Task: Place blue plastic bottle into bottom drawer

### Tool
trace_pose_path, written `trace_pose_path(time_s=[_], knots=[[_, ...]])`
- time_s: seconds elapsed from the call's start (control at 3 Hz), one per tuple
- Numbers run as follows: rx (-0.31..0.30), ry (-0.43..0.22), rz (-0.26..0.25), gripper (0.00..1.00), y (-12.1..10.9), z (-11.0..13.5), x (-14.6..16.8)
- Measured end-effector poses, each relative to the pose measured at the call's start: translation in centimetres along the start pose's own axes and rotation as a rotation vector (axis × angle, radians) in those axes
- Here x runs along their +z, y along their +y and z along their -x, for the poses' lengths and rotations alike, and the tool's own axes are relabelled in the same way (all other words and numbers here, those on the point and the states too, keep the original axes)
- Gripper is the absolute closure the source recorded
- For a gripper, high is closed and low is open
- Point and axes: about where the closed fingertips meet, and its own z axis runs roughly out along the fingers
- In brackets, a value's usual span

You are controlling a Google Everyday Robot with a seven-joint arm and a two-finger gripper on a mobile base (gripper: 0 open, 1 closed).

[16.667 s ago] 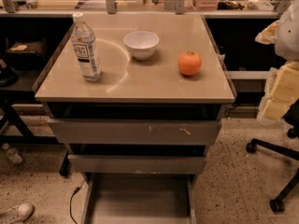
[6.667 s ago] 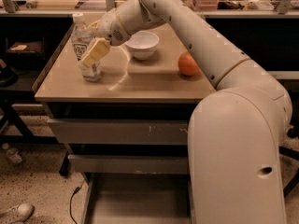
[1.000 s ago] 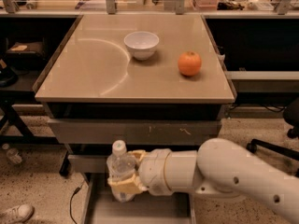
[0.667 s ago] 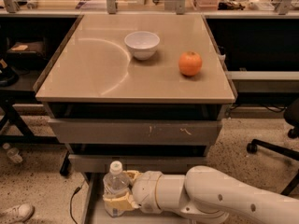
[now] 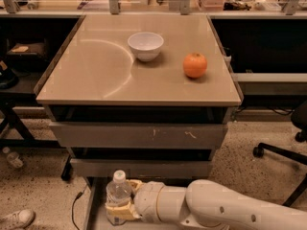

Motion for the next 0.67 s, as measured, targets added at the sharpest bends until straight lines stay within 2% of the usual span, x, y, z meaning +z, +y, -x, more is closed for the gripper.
trace_pose_path(time_s=[0.33, 0.67], knots=[[-0.015, -0.018, -0.043, 1.0, -2.1, -3.8, 3.0], [-0.044, -0.014, -0.061, 1.0, -4.0, -6.9, 4.7]])
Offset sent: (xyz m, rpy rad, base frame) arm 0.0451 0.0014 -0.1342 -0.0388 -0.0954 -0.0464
